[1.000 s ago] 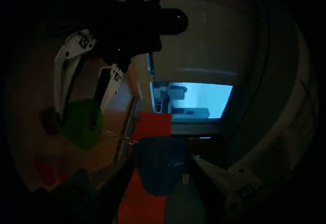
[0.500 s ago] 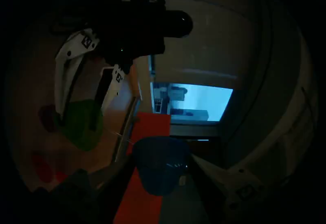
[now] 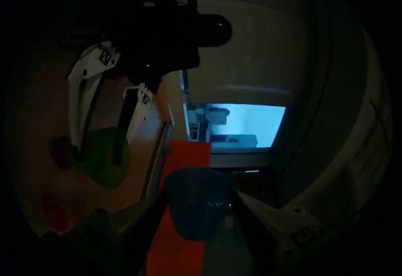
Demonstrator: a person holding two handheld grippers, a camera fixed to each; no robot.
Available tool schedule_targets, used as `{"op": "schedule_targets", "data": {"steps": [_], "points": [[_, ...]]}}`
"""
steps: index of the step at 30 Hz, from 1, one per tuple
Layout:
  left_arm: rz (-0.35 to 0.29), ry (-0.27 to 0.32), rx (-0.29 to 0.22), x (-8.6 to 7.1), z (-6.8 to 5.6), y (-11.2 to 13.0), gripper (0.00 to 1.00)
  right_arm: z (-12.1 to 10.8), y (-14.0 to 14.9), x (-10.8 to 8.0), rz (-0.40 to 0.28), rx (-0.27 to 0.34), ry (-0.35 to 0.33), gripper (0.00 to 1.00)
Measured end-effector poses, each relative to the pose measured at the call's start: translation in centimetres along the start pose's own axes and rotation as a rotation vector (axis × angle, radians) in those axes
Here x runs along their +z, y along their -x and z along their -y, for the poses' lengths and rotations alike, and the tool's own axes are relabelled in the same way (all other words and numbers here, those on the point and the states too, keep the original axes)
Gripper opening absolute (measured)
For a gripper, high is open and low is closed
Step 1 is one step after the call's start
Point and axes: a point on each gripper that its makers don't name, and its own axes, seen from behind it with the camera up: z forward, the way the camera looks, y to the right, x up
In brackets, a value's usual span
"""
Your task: Pour water
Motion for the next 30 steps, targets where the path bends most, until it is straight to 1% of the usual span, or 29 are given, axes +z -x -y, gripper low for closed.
{"op": "schedule_targets", "data": {"steps": [8, 20, 24, 30], "points": [[0.002, -0.003, -0.001, 0.0, 0.1, 0.2, 0.84, -0.1, 0.2, -0.5, -0.005, 0.074, 0.023, 0.96], [0.007, -0.009, 0.002, -0.1, 0.3, 0.1, 0.84, 0.6, 0.4, -1.2, -0.023, 0.26, 0.042, 0.96], [0.009, -0.014, 0.002, -0.1, 0.4, 0.3, 0.84, 0.8, 0.5, -1.5, -0.027, 0.337, 0.043, 0.96], [0.012, -0.017, 0.002, -0.1, 0.6, 0.3, 0.84, 1.1, 0.6, -2.1, -0.043, 0.473, 0.049, 0.96]]}}
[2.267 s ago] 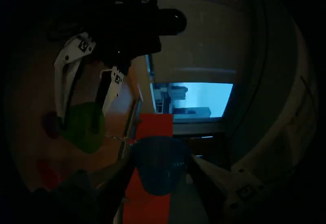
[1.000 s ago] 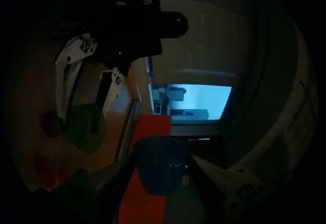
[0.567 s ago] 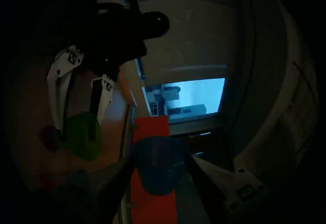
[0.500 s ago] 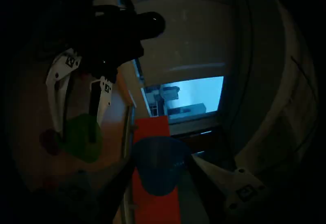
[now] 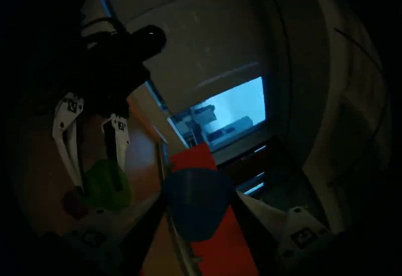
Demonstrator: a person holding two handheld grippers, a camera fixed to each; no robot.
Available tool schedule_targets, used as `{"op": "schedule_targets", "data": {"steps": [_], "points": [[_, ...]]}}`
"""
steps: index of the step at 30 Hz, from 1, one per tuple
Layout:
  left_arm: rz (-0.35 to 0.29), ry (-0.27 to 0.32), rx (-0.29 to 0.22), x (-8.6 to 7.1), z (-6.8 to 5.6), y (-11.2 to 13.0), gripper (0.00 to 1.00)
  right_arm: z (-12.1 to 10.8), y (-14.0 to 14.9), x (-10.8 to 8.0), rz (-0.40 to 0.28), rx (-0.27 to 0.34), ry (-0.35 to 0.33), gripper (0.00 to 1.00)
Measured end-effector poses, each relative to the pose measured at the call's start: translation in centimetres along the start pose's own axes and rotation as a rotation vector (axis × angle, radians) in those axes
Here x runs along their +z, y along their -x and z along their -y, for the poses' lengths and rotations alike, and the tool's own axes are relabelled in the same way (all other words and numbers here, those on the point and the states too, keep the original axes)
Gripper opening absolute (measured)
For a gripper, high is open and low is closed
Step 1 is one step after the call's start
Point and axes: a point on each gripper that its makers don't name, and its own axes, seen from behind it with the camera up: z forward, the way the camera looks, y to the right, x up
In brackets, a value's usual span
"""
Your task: Pour water
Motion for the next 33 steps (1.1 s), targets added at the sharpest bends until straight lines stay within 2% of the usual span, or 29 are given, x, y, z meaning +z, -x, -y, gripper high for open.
{"op": "schedule_targets", "data": {"steps": [5, 8, 13, 24, 33], "points": [[0.005, -0.001, 0.003, -0.1, 0.0, 0.0, 0.84, 0.4, 0.8, -0.3, 0.013, 0.103, -0.003, 0.96], [0.007, -0.004, 0.005, -0.2, 0.1, 0.0, 0.84, 0.8, 1.2, -0.5, 0.029, 0.189, -0.009, 0.96], [0.008, -0.007, 0.006, -0.3, 0.0, -0.2, 0.84, 1.0, 1.1, -0.7, 0.028, 0.329, -0.016, 0.96], [0.009, -0.016, 0.011, -0.7, 0.1, -0.6, 0.84, 1.1, 1.6, -1.5, 0.053, 0.575, -0.018, 0.95], [0.01, -0.016, 0.015, -0.7, -0.1, -0.7, 0.84, 1.4, 1.1, -1.8, 0.058, 0.811, -0.044, 0.95]]}}
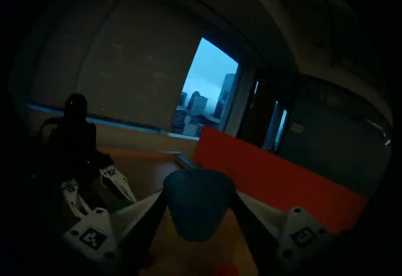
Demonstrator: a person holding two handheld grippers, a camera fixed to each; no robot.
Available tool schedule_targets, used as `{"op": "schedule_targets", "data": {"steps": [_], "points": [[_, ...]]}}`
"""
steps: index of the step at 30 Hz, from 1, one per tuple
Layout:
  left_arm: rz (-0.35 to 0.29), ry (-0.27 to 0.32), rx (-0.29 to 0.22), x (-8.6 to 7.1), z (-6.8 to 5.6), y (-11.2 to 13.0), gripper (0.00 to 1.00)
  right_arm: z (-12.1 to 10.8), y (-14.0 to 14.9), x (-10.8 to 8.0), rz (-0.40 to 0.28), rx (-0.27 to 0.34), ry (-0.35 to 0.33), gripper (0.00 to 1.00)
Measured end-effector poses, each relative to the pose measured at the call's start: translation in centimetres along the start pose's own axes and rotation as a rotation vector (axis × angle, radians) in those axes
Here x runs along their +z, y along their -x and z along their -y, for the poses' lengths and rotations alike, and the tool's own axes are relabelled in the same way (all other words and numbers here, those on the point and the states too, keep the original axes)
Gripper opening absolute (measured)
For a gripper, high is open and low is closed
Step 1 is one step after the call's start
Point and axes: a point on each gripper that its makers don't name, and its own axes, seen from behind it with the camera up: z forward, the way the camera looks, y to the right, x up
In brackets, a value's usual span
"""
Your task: Pour water
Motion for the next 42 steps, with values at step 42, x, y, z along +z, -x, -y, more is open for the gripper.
{"op": "schedule_targets", "data": {"steps": [42], "points": [[0.077, -0.045, 0.008, -1.5, 1.8, 1.5, 0.84, 0.0, 3.0, -2.1, 0.053, 0.173, -0.031, 0.95]]}}
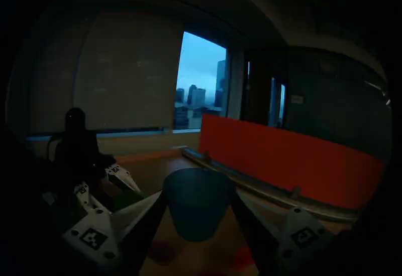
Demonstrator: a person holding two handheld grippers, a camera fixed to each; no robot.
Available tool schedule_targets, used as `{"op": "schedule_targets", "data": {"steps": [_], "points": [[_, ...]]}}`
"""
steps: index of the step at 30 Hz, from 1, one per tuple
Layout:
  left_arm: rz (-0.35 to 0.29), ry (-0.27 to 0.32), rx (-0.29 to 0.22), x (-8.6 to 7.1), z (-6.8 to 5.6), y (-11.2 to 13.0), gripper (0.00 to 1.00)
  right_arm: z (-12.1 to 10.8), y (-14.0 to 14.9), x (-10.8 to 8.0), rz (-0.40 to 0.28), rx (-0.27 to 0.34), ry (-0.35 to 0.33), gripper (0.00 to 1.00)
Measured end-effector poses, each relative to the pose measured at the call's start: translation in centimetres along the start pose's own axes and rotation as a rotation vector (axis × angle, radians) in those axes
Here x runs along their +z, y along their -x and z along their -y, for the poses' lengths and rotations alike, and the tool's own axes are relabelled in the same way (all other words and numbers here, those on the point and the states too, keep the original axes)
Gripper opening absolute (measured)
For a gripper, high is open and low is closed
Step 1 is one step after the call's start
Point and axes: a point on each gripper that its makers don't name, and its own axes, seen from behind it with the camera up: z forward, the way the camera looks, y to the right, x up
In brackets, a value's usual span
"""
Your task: Pour water
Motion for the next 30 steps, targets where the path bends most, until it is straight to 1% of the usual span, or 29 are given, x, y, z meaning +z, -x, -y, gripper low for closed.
{"op": "schedule_targets", "data": {"steps": [9, 17, 24, 30], "points": [[0.047, -0.018, 0.004, -0.4, 0.7, 1.5, 0.84, 0.1, 2.2, -0.6, 0.033, -0.003, -0.013, 0.95], [0.07, -0.035, -0.006, -0.7, 1.6, 2.2, 0.84, 0.1, 3.1, -0.9, 0.04, 0.004, -0.022, 0.95], [0.11, -0.025, 0.012, -0.8, 1.5, 3.3, 0.84, 0.7, 4.7, -1.1, 0.07, -0.007, -0.04, 0.95], [0.144, -0.026, 0.014, -0.8, 1.8, 4.5, 0.84, 1.4, 6.6, -1.1, 0.105, -0.015, -0.062, 0.95]]}}
